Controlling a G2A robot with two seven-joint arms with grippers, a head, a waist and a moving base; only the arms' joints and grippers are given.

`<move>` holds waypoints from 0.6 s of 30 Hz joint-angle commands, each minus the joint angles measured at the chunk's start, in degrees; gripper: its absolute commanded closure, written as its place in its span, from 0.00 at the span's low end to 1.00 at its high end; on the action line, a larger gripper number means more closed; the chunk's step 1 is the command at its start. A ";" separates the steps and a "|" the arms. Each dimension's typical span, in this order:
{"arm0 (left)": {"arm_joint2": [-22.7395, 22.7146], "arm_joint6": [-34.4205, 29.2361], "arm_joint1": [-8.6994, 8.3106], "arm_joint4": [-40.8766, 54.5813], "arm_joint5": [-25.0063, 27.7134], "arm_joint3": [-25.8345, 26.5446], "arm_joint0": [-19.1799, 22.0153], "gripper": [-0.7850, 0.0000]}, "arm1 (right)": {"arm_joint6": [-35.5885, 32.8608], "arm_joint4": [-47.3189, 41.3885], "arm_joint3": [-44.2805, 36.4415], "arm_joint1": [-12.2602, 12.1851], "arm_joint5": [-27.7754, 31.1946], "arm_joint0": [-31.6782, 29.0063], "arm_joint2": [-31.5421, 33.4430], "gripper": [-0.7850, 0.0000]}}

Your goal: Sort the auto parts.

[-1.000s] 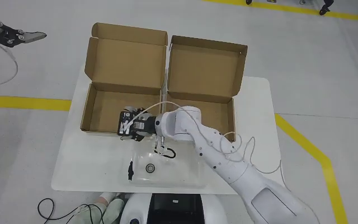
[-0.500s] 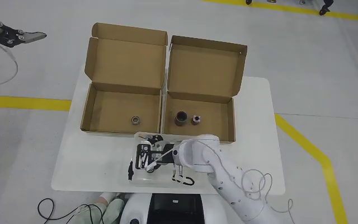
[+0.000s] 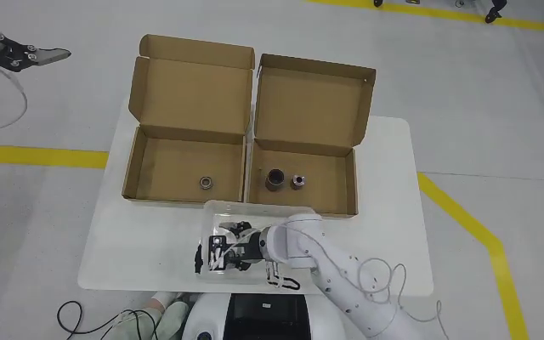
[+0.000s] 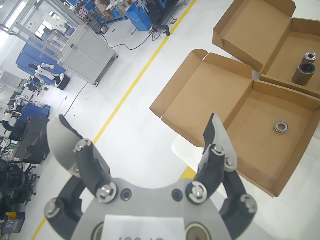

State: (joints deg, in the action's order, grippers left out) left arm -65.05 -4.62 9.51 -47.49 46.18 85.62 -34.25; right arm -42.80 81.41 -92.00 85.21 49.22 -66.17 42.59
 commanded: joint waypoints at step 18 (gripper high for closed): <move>0.00 0.00 0.00 0.00 0.00 0.00 0.00 0.00 | -0.06 2.26 8.93 1.78 -3.55 6.40 -8.50 0.11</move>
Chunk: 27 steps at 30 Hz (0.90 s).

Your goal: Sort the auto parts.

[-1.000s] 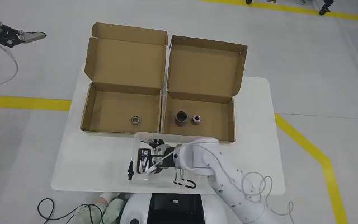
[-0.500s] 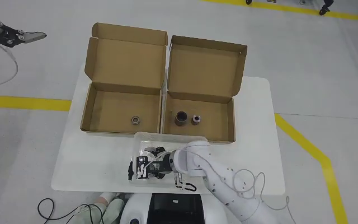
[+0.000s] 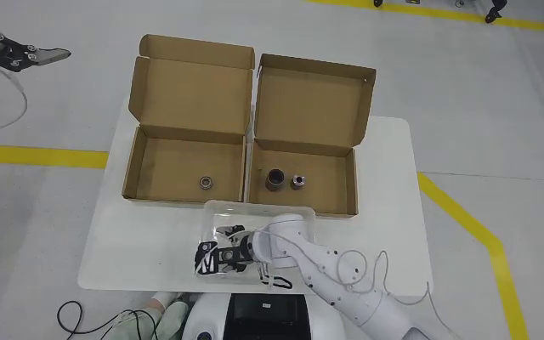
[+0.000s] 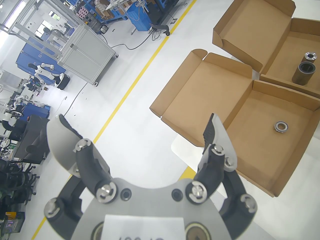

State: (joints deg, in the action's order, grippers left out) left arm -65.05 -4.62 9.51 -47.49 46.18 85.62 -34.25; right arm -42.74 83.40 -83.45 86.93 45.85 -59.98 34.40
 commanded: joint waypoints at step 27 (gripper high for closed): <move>0.00 0.00 0.00 0.00 0.00 0.00 0.00 0.00 | 3.16 11.48 -2.10 -0.87 -12.22 -2.07 -0.63 0.13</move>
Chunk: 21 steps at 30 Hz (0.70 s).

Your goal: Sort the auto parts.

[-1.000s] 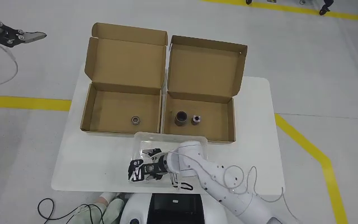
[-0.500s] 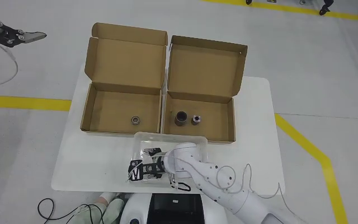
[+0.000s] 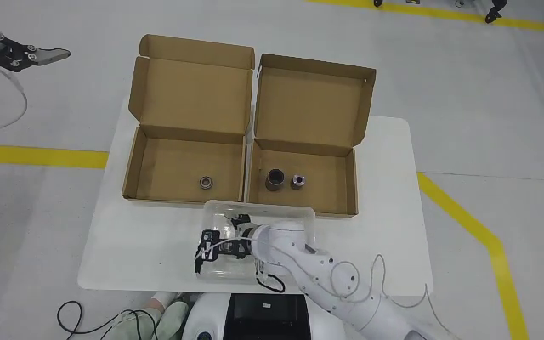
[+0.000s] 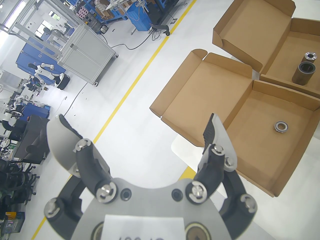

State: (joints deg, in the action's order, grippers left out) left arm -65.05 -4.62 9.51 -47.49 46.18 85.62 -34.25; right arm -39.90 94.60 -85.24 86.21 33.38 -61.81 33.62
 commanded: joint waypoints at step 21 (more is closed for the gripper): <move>0.00 0.00 0.00 0.00 0.00 0.00 0.00 0.00 | 5.48 0.76 1.59 -0.69 5.06 -0.58 -0.27 0.37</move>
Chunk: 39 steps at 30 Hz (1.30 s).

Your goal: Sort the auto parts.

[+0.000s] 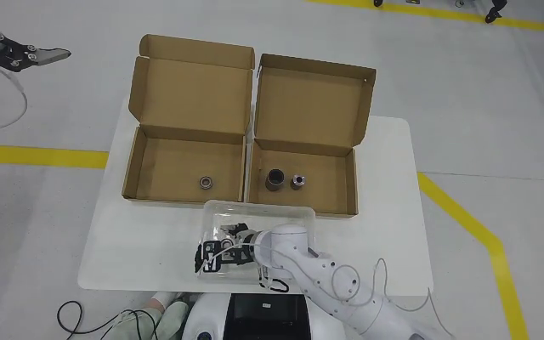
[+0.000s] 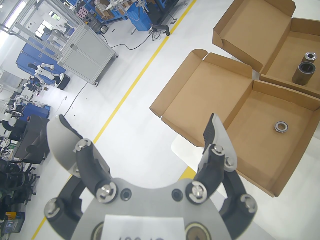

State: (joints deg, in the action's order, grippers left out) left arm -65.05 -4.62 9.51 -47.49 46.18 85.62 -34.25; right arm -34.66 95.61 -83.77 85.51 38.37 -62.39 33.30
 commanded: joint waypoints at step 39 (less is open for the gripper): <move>0.00 0.00 0.00 0.00 0.00 0.00 0.00 0.00 | 11.85 2.06 -8.17 -3.08 -0.88 -5.64 5.85 1.00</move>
State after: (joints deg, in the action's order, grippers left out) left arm -65.05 -4.62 9.51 -47.49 46.18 85.62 -34.25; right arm -23.39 97.58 -91.53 82.60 37.45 -67.72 38.78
